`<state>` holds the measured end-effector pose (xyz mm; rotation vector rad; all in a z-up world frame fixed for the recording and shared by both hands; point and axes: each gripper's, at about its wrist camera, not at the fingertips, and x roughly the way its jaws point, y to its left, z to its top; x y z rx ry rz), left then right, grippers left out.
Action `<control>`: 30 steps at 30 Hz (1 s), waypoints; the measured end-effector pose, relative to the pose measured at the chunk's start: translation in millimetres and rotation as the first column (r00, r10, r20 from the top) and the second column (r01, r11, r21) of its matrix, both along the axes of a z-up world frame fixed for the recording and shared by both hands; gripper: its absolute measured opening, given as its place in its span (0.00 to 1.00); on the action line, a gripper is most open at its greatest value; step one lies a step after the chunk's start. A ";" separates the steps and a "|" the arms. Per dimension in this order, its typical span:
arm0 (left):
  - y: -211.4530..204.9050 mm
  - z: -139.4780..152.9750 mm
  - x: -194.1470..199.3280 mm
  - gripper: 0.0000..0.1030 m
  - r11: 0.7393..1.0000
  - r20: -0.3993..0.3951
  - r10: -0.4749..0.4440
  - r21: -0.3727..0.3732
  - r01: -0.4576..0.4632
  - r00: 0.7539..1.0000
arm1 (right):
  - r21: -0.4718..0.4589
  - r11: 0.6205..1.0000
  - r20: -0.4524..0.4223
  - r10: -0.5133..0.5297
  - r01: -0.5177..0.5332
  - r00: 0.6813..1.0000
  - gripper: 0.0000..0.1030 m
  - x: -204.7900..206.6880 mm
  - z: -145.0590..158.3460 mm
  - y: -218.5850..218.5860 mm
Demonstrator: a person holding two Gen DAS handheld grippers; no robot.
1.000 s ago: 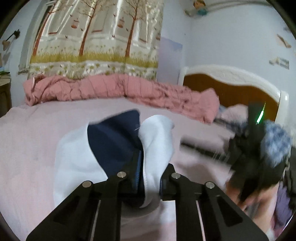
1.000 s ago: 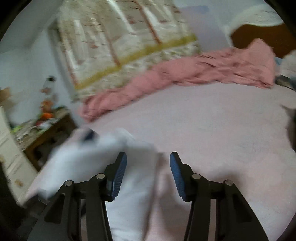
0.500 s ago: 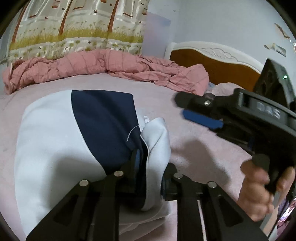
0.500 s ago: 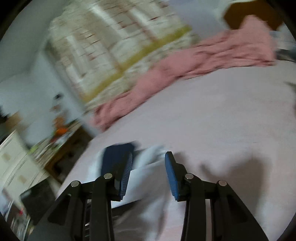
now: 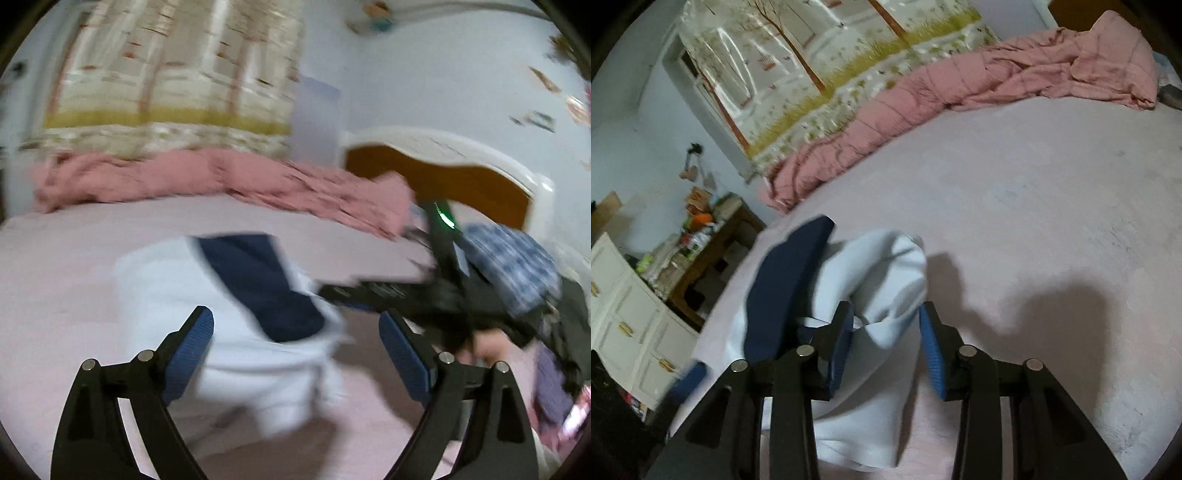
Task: Fold large clothes
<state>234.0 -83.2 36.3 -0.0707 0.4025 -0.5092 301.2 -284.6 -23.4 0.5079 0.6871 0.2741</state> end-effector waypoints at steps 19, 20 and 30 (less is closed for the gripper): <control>23.2 -44.3 44.4 0.85 0.986 -0.125 0.161 0.053 -0.156 0.979 | -0.135 0.982 0.183 0.153 -0.129 0.971 0.61 -26.0 29.7 56.9; 26.0 -43.5 43.7 0.85 0.988 -0.127 0.151 0.036 -0.148 0.980 | -0.135 0.983 0.149 0.148 -0.128 0.978 0.58 -20.0 24.1 59.4; 63.5 -17.9 25.4 0.92 0.967 -0.037 0.225 -0.112 -0.228 0.974 | -0.163 0.980 0.328 -0.056 0.115 0.943 0.07 -53.4 40.4 47.3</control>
